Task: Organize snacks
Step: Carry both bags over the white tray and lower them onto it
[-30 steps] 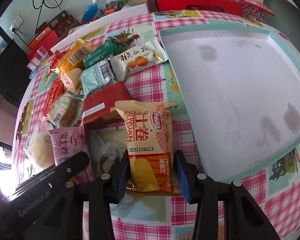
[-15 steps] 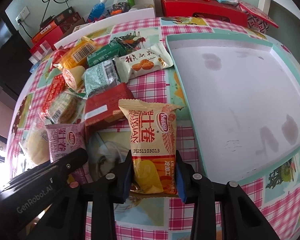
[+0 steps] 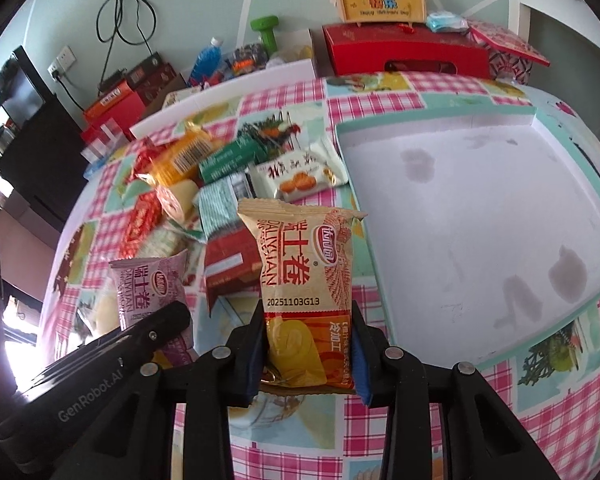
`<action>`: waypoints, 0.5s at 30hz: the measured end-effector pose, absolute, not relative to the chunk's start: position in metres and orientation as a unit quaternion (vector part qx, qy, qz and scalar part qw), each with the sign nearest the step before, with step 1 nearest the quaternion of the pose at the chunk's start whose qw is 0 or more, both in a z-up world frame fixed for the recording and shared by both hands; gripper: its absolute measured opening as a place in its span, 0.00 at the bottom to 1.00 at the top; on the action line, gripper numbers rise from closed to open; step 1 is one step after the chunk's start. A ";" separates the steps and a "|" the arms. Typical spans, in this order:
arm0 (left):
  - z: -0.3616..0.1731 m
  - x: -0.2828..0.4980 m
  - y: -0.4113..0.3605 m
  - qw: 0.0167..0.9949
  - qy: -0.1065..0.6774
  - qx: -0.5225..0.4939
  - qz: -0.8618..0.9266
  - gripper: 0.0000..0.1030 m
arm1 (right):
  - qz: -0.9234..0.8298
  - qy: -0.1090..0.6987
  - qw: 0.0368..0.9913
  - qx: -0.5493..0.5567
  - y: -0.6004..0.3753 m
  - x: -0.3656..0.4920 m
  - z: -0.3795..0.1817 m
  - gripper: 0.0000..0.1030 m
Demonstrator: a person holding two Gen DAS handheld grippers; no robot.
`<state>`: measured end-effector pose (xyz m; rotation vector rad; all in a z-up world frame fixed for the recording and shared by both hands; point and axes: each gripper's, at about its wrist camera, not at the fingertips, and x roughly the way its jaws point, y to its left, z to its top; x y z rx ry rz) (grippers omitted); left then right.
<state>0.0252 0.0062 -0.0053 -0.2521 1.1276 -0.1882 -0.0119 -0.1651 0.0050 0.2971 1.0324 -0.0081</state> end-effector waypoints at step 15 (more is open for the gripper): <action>0.029 0.062 -0.103 0.848 0.487 -0.056 -0.202 0.37 | -0.114 0.449 0.866 0.187 -0.253 0.001 0.014 0.37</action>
